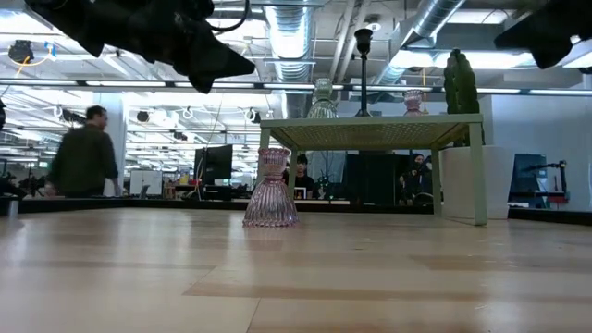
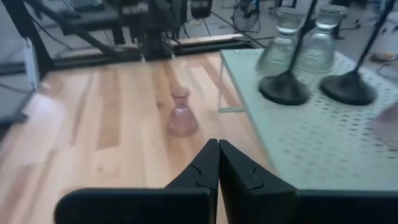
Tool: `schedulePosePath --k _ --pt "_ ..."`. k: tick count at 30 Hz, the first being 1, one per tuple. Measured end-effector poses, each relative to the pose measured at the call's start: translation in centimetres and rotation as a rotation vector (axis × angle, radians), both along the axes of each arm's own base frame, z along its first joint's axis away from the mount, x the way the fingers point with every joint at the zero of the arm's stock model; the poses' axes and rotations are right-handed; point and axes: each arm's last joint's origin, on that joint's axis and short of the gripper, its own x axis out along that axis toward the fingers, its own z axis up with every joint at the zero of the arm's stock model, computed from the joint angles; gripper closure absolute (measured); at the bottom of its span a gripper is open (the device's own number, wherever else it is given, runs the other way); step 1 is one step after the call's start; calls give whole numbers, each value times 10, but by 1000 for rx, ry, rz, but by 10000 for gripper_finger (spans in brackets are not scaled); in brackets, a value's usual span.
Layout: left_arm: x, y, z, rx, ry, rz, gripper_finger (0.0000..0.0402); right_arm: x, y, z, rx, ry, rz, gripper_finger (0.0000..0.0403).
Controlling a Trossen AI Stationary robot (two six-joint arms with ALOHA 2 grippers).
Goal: Pick & Place candle stick holders
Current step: Put the pink glass candle holder on the shelf aligned with the other pink glass candle holder
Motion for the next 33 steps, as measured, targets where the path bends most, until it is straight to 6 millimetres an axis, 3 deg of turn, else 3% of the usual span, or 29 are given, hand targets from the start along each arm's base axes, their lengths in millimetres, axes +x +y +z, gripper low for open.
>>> schedulePosePath --k 5,9,14,19,29,33 --pt "3 -3 -20 -13 127 -102 395 9 10 1 22 -26 1 403" --pt "3 -3 -52 -12 225 -80 397 13 11 -1 -8 -31 -44 403" --pt "-4 -3 -69 -16 149 -82 398 14 9 0 -39 -26 -57 403" --pt "-15 -4 -88 -32 184 -84 398 13 8 -1 -59 -14 -51 403" --pt "-7 -6 -95 20 128 -98 399 13 9 -2 -61 -3 -40 403" --pt "0 -4 -102 39 120 -7 399 13 9 -2 -59 -7 -43 403"
